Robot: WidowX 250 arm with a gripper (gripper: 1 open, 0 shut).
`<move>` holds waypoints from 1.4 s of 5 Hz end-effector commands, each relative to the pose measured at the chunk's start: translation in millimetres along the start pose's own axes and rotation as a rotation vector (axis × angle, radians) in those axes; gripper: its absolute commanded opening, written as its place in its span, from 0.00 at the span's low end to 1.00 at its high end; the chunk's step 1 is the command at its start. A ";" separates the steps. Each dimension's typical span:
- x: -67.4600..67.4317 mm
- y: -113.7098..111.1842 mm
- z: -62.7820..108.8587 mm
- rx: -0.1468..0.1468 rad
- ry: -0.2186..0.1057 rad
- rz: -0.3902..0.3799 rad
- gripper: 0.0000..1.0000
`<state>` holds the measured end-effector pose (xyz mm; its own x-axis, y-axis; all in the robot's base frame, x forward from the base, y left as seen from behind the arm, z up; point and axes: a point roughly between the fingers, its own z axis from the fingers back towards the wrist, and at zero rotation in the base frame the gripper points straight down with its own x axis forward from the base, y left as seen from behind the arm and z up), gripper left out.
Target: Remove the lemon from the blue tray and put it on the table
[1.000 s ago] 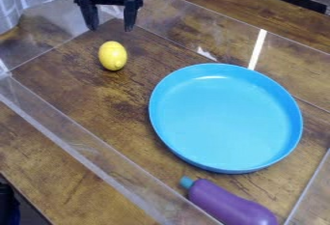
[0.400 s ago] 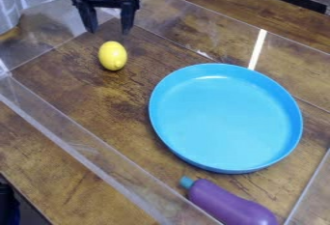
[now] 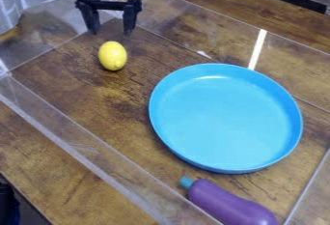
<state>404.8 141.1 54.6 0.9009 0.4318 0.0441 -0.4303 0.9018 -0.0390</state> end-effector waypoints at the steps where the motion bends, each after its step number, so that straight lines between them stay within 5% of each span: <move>1: 10.3 6.7 23.3 -0.007 -0.074 0.005 1.00; 3: 24.1 27.0 31.6 -0.016 -0.072 -0.077 1.00; 5: 43.3 24.5 20.0 -0.036 -0.086 -0.136 1.00; 7: 45.4 27.6 29.3 -0.055 -0.074 -0.153 1.00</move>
<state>431.9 170.7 62.0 0.9605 0.2698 0.0674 -0.2636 0.9605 -0.0890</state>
